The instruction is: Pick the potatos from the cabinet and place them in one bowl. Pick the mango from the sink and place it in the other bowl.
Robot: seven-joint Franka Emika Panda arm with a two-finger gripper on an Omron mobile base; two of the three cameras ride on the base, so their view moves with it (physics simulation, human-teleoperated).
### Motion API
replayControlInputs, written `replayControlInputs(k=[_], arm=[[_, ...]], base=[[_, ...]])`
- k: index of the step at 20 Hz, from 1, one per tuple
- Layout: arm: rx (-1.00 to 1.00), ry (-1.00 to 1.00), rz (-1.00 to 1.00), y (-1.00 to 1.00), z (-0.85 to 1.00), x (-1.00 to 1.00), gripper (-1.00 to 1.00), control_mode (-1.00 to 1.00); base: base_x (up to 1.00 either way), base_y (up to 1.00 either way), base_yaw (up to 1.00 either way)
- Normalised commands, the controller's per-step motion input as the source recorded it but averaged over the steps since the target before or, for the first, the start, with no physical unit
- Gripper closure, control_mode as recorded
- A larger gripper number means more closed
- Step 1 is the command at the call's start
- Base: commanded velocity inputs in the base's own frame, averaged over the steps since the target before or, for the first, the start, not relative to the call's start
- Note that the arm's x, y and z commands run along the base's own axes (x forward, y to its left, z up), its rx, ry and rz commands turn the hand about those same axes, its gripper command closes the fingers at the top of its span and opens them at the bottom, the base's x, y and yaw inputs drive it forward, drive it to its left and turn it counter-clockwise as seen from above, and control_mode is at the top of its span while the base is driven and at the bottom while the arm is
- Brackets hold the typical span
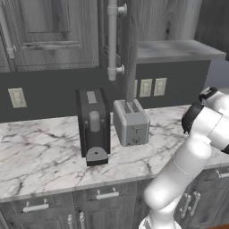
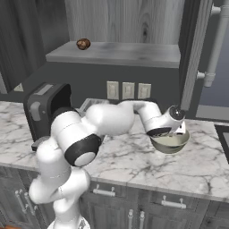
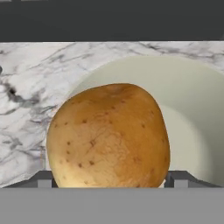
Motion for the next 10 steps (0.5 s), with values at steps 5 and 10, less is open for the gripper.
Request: replayControlInputs(k=[5,10], arm=[[0.02,0.04,0.0,-0.28,-0.34,0.24,1.0,-1.0],[0.02,0.01,0.0,-0.33,-0.16,0.17,1.0,-1.0]], base=[[0.0,0.0,0.0],[0.0,0.0,0.0]])
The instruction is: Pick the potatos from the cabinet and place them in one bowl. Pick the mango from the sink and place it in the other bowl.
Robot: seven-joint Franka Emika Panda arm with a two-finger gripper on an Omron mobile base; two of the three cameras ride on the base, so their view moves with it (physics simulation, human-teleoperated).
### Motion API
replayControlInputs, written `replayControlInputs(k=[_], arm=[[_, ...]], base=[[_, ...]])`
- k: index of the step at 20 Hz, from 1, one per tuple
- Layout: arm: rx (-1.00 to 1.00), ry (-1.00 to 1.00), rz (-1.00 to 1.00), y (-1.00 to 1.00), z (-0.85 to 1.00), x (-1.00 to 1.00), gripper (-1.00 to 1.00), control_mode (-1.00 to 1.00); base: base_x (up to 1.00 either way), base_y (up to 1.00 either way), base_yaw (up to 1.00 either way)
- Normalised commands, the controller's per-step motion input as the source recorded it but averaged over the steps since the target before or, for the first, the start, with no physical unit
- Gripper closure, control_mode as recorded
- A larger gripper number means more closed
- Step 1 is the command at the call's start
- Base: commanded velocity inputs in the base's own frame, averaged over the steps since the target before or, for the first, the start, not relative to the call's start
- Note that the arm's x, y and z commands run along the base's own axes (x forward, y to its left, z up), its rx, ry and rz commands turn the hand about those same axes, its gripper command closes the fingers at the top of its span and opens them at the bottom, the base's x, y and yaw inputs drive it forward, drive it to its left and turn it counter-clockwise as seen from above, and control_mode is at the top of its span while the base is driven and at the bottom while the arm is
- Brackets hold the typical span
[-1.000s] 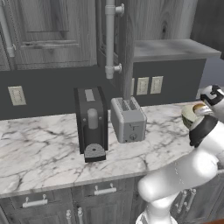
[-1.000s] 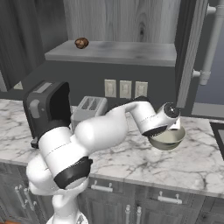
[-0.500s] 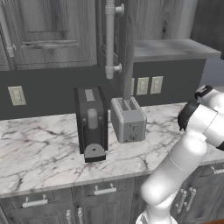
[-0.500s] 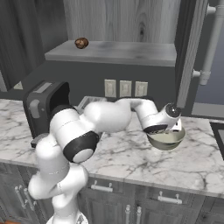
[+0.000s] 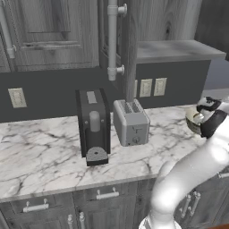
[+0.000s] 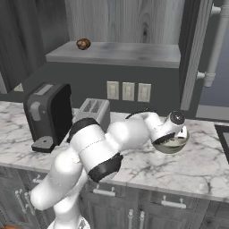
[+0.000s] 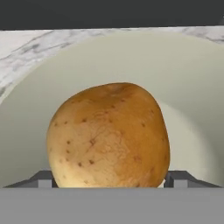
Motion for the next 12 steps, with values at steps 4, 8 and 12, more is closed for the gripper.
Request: replayControlInputs(k=[4,8,12], arm=[[0.01,0.0,0.0,-0.32,0.0,0.23,-1.0,-1.0],[0.04,0.0,0.0,-0.31,0.0,0.14,-1.0,-1.0],[0.05,0.0,0.0,-0.26,0.0,0.04,-1.0,-1.0]], base=[[0.0,0.0,0.0],[0.0,0.0,0.0],[0.0,0.0,0.0]])
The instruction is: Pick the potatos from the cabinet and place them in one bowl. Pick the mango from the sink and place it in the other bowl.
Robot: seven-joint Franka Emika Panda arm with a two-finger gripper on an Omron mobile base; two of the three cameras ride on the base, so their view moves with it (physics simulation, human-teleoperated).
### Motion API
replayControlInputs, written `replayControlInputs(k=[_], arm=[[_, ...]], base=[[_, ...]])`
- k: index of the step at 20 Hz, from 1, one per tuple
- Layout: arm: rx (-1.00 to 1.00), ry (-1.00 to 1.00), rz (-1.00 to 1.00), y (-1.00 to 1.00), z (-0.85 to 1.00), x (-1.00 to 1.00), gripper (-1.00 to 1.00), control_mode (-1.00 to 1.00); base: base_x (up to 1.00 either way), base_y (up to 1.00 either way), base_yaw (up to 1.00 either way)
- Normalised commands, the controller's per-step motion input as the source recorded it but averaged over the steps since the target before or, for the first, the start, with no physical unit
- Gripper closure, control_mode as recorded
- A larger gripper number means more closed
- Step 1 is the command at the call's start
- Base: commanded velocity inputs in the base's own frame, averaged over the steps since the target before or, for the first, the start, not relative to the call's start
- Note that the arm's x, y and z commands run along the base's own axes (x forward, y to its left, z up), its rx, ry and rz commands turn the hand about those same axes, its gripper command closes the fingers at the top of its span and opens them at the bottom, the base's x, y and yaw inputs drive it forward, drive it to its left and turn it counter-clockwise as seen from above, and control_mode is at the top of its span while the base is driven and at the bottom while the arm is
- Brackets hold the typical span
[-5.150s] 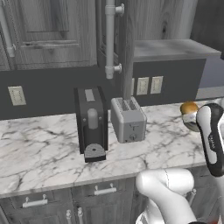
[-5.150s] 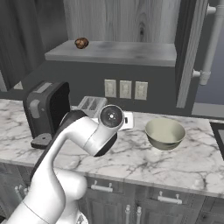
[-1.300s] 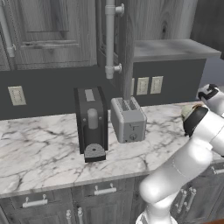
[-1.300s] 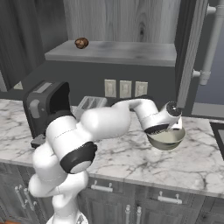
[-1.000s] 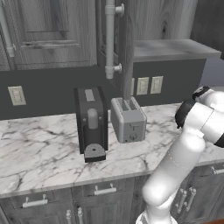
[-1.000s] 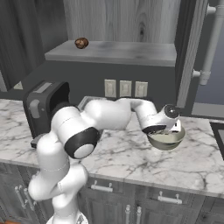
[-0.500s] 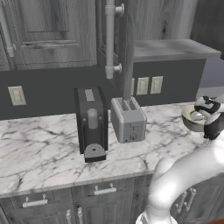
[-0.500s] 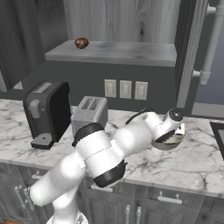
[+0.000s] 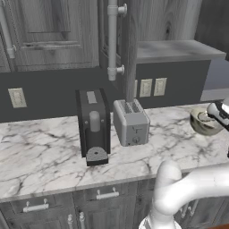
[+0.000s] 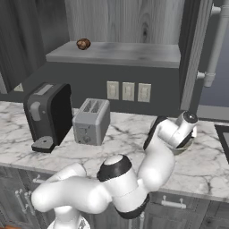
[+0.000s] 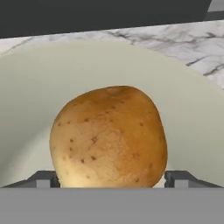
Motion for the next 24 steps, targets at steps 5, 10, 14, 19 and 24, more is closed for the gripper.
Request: replayControlInputs(k=[5,10,14,19,24], arm=[[0.03,0.0,0.0,-0.2,0.0,0.01,-1.0,-1.0],[0.01,0.0,0.0,-0.03,0.21,0.0,-1.0,-1.0],[0.01,0.0,0.0,0.0,0.37,0.0,-1.0,-1.0],[0.03,-0.03,0.0,0.0,0.17,0.0,-1.0,-1.0],[0.03,-0.09,0.0,0.03,0.0,0.0,-1.0,-1.0]], base=[[0.0,0.0,0.0],[0.0,0.0,0.0],[0.0,0.0,0.0],[0.0,0.0,0.0],[0.0,0.0,0.0]])
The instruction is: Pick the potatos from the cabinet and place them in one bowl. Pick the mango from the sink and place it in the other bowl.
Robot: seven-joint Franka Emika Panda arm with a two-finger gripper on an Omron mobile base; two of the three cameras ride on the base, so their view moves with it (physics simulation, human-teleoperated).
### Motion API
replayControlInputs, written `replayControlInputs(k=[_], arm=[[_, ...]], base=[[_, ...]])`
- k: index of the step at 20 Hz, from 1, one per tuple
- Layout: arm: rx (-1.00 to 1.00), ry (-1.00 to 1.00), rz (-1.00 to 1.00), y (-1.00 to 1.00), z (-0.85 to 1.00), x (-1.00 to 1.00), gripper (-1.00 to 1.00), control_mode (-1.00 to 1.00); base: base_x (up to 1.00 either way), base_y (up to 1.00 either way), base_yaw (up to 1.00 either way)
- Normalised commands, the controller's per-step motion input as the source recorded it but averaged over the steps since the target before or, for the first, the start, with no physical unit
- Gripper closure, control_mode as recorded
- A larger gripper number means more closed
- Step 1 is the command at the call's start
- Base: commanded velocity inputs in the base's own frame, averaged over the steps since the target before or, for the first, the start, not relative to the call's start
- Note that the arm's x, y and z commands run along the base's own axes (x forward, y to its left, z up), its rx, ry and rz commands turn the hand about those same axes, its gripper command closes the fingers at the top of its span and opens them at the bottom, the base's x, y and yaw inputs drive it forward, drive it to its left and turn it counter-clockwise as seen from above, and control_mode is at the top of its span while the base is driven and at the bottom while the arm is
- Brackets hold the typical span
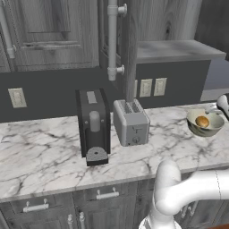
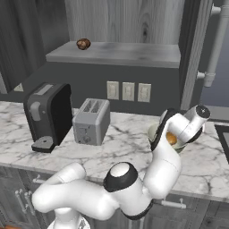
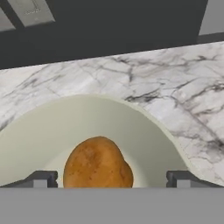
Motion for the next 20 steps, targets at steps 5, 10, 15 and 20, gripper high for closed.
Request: replayControlInputs(k=[5,10,15,20], arm=[[0.0,-0.13,0.0,0.43,0.02,-0.17,-1.0,-1.0],[0.0,-0.1,0.0,0.67,-0.01,-0.3,-1.0,-1.0],[-0.05,-0.09,0.0,0.76,-0.1,-0.42,-1.0,-1.0],[-0.03,-0.14,0.0,0.72,0.17,-0.46,-1.0,-1.0]], base=[[0.0,0.0,0.0],[0.0,0.0,0.0],[0.0,0.0,0.0],[0.0,0.0,0.0]])
